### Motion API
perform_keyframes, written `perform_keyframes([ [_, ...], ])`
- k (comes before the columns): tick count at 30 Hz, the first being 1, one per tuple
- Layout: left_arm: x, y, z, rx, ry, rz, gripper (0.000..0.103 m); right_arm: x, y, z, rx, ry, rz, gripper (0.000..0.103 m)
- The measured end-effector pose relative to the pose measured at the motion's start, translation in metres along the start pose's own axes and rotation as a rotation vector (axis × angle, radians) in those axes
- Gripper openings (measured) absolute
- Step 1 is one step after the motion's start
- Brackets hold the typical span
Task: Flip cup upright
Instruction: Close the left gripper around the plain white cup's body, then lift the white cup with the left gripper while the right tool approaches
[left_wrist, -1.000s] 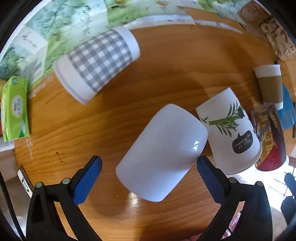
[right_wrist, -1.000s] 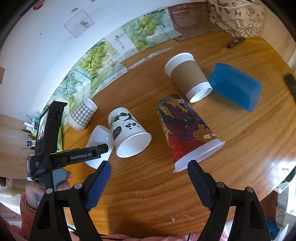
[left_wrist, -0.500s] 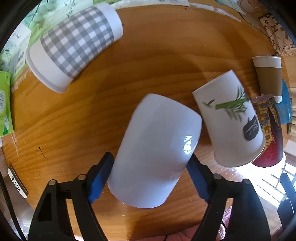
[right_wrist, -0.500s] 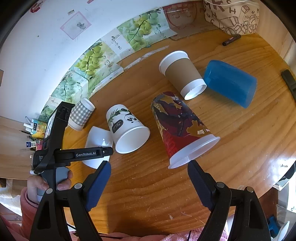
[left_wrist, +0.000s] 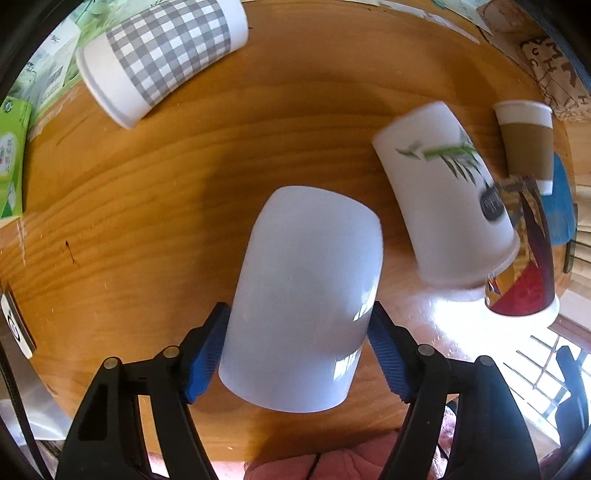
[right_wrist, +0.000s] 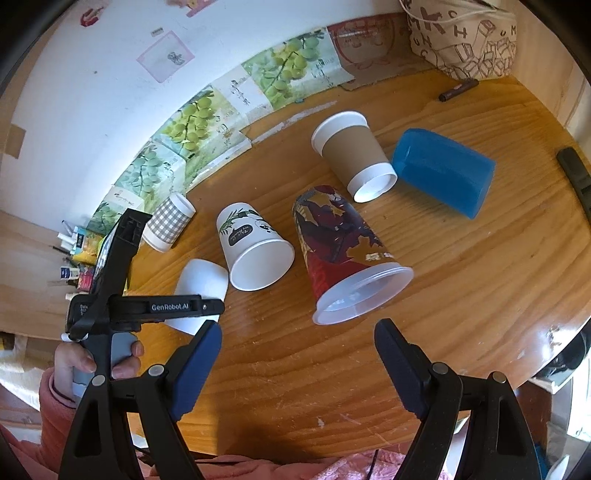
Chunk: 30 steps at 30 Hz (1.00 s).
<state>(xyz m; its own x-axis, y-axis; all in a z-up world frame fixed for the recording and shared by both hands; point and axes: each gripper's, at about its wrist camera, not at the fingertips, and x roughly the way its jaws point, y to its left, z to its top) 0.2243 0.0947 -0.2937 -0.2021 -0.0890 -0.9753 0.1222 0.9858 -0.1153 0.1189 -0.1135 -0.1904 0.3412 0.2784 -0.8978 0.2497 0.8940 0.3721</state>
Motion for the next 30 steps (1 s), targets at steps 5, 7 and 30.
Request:
perform_keyframes([
  [5, -0.004, -0.005, -0.035, -0.021, 0.002, -0.002, 0.075, -0.010, -0.012, -0.001, -0.067, -0.017, 0.018, 0.085],
  [7, -0.007, -0.008, -0.050, -0.030, -0.005, 0.003, 0.075, -0.014, -0.018, -0.003, -0.099, -0.019, 0.027, 0.085],
  [30, -0.021, -0.112, -0.132, -0.161, -0.072, -0.271, 0.073, -0.065, -0.105, -0.035, -0.640, -0.135, 0.023, 0.085],
])
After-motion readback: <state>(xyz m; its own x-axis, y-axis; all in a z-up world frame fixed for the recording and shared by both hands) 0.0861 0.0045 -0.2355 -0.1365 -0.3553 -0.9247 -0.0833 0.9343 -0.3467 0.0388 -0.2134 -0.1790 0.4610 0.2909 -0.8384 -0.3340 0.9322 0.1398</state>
